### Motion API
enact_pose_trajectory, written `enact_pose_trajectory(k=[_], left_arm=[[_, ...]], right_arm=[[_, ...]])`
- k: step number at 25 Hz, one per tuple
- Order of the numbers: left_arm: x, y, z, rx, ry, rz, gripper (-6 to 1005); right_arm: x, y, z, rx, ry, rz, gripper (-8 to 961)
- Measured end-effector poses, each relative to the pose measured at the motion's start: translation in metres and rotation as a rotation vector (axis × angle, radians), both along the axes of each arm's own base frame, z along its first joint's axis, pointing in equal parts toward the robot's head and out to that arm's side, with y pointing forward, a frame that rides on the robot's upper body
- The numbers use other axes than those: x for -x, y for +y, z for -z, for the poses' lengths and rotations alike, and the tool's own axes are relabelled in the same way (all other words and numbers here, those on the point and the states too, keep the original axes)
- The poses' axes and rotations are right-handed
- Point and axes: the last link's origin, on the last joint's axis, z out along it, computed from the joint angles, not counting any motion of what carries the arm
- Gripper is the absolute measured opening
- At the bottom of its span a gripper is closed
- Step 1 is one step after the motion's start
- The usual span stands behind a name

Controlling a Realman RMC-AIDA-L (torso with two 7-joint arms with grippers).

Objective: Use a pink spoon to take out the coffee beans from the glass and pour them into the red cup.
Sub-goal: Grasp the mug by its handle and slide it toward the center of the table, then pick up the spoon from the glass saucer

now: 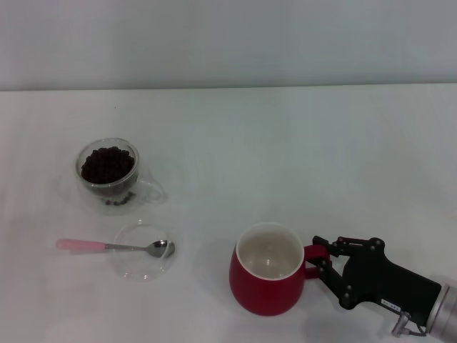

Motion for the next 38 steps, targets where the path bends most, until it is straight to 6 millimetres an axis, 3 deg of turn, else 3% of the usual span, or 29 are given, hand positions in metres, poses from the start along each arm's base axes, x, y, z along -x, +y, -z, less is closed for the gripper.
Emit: enact_pose_trajectory(k=[9, 22, 28, 31, 36, 37, 38], left_arm=[[0.002, -0.002, -0.001, -0.004, 0.002, -0.007, 875], [0.009, -0.009, -0.006, -0.017, 0.01, -0.026, 875], [0.01, -0.015, -0.004, -0.023, 0.0, -0.026, 876], [0.007, -0.02, -0.003, -0.033, -0.007, -0.008, 875], [-0.01, -0.036, 0.012, -0.046, -0.117, 0.088, 875], [-0.015, -0.047, 0.02, -0.006, -0.246, 0.152, 875], [-0.015, -0.048, 0.022, 0.004, -0.27, 0.16, 875]], right_arm=[[-0.007, 0.003, -0.001, -0.013, -0.01, 0.052, 203], [-0.01, -0.02, -0.012, -0.014, 0.047, 0.026, 635], [-0.019, -0.037, -0.03, -0.077, 0.054, 0.0, 727], [-0.024, -0.045, -0.038, -0.106, 0.048, -0.008, 727], [-0.033, -0.049, -0.065, -0.171, 0.049, -0.016, 727], [-0.034, -0.048, -0.072, -0.194, 0.052, -0.02, 727], [-0.036, -0.047, -0.079, -0.215, 0.055, -0.023, 727]])
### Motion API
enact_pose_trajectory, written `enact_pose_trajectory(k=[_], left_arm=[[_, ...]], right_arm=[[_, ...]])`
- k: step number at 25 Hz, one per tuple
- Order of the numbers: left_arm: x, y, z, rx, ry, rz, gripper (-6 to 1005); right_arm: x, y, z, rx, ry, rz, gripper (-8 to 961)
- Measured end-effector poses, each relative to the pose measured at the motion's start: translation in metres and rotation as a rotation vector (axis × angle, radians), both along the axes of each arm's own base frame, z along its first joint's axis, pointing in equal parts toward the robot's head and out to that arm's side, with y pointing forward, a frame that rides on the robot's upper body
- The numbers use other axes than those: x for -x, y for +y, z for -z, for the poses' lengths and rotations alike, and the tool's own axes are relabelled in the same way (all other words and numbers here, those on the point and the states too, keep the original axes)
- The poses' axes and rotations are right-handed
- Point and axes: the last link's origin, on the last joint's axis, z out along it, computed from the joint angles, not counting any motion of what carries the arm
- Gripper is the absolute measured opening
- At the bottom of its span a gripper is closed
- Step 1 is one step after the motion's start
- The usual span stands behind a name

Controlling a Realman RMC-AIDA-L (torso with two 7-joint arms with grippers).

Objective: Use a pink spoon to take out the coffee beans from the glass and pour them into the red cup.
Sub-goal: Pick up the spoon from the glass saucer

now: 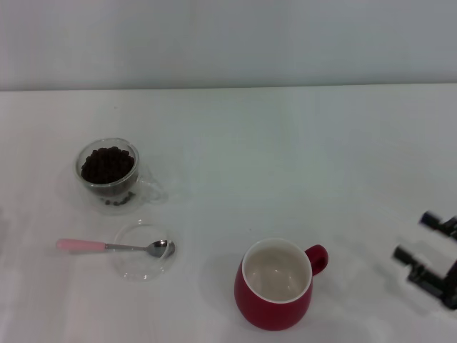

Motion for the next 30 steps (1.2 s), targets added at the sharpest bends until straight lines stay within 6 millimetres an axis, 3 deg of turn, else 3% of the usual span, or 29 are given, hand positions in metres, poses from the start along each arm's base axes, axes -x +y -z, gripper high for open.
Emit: enact_pose_trajectory(k=[7, 14, 20, 30], left_arm=[[-0.001, -0.022, 0.023, 0.235, -0.499, 0.119, 876], [0.001, -0.027, 0.047, 0.419, -0.747, 0.082, 876], [-0.008, -0.017, 0.067, 0.574, -0.803, 0.056, 876], [-0.022, 0.001, 0.084, 0.707, -0.794, 0.061, 875]], right_arm=[[-0.011, 0.015, -0.049, -0.217, -0.001, 0.025, 727], [-0.01, 0.034, -0.07, -0.338, -0.019, 0.014, 727], [-0.003, 0.048, -0.072, -0.349, -0.022, -0.013, 726], [0.004, 0.062, -0.068, -0.351, -0.026, -0.032, 726]])
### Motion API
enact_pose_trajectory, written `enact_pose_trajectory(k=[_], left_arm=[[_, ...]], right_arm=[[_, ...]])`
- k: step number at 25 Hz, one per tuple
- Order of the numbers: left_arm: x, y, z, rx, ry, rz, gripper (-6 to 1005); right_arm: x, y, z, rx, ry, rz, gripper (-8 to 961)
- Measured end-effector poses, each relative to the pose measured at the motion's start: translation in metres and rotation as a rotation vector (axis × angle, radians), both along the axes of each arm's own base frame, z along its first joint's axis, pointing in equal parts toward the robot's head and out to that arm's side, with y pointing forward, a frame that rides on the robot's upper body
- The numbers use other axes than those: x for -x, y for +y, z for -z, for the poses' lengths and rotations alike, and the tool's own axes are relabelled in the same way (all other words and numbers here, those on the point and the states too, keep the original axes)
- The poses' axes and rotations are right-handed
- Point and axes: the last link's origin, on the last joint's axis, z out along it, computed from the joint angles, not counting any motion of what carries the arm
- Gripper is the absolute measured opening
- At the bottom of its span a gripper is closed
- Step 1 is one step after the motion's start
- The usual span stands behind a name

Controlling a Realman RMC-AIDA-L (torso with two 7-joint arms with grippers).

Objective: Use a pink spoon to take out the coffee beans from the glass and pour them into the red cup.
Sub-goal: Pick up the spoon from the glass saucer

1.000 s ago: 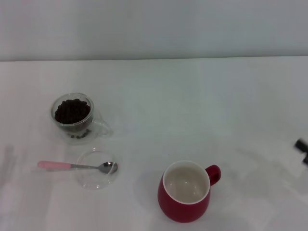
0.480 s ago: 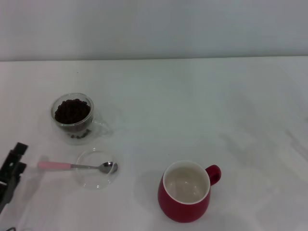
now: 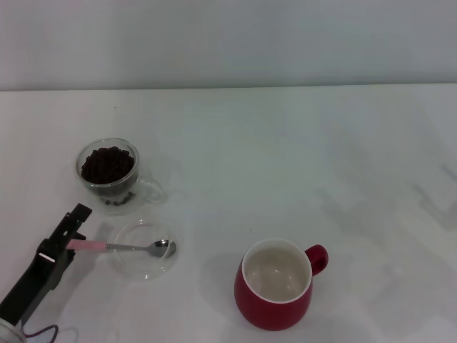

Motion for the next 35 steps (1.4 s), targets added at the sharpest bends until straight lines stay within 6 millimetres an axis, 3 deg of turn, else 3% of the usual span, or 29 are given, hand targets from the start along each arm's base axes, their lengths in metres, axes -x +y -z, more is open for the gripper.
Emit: enact_pose_trajectory(k=[12, 24, 35], left_arm=[[-0.002, 0.004, 0.005, 0.016, 0.006, -0.006, 876], [-0.005, -0.008, 0.013, 0.026, 0.016, 0.0, 825], [0.002, -0.018, 0.008, -0.015, 0.022, -0.03, 777]], right_arm=[[-0.004, 0.007, 0.0, -0.007, -0.012, 0.039, 726], [-0.005, 0.011, -0.001, -0.009, -0.026, 0.047, 726], [-0.005, 0.009, -0.001, -0.013, -0.03, 0.048, 726]])
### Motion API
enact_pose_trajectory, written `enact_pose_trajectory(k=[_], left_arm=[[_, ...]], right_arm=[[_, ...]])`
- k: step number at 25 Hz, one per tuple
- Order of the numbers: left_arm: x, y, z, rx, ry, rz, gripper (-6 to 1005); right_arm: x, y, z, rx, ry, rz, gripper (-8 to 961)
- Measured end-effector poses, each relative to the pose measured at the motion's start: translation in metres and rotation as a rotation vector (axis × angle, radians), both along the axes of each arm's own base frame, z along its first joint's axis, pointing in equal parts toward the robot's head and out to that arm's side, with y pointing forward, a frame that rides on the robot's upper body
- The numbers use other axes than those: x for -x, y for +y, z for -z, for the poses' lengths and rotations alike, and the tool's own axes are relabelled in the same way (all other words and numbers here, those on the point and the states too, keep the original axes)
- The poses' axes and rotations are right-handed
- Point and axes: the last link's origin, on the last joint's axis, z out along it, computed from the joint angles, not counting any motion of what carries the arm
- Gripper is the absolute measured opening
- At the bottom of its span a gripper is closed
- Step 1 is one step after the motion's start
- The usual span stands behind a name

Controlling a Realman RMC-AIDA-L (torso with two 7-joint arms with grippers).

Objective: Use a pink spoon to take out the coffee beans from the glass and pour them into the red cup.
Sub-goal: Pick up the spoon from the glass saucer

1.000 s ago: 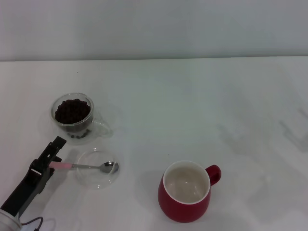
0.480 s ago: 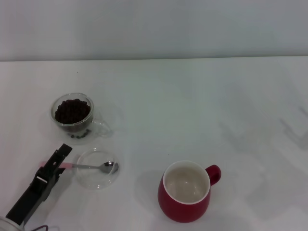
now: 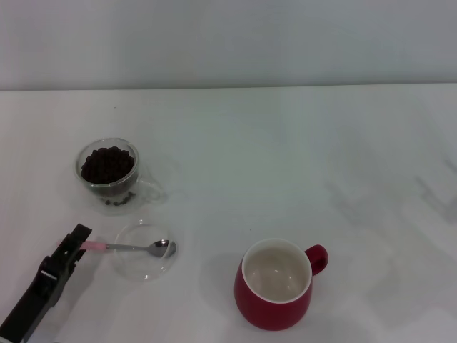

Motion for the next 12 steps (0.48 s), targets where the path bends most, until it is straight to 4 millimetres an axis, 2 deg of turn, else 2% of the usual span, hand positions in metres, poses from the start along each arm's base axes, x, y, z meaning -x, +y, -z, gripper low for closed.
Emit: enact_pose_trajectory(k=[1, 6, 12], left_arm=[[0.0003, 0.0, -0.0004, 0.0, 0.001, 0.0, 773], [-0.0003, 0.0024, -0.0013, 0.001, 0.005, 0.01, 545], [0.001, 0.0035, -0.0022, 0.001, 0.013, 0.008, 405]], right_arm=[[0.0001, -0.0003, 0.0003, 0.0, 0.001, 0.0, 726], [0.0004, -0.0016, 0.0019, 0.0, 0.005, 0.0, 726], [0.0009, -0.0024, 0.0027, -0.001, 0.008, -0.002, 725]])
